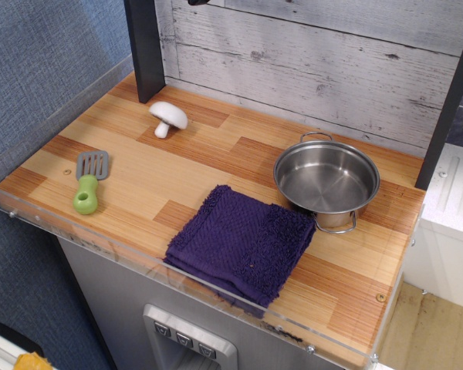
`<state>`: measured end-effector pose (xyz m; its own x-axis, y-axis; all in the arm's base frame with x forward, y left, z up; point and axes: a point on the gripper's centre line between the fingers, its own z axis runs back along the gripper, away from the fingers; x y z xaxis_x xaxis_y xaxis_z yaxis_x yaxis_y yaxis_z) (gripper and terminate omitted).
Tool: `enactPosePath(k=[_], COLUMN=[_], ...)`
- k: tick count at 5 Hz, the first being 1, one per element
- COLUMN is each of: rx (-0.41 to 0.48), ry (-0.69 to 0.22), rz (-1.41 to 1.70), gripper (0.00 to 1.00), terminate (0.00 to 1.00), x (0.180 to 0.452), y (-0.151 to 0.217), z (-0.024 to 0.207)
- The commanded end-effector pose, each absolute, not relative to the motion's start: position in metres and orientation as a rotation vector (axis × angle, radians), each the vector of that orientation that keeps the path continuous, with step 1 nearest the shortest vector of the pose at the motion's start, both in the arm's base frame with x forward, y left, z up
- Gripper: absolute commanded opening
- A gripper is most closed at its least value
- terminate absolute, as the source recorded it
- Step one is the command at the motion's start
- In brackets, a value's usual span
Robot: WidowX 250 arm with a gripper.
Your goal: Move the spatula and place on purple towel
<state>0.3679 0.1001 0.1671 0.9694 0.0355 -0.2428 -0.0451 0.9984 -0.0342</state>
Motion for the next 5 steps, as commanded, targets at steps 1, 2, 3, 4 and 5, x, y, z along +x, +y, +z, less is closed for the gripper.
enactPosePath(k=[1, 2, 3, 4, 5], rx=[-0.04, -0.049, -0.063, -0.045, -0.053], ry=[0.245, 0.235, 0.253, 0.255, 0.209], rz=[0.041, 0.022, 0.009, 0.006, 0.03], gripper=[1.0, 1.0, 1.0, 1.0, 1.0], terminate=[0.0, 0.0, 0.0, 0.0, 0.0], x=[0.368, 0.339, 0.311, 0.282, 0.266], y=[0.1, 0.091, 0.088, 0.088, 0.088], z=[0.167, 0.174, 0.17, 0.171, 0.149])
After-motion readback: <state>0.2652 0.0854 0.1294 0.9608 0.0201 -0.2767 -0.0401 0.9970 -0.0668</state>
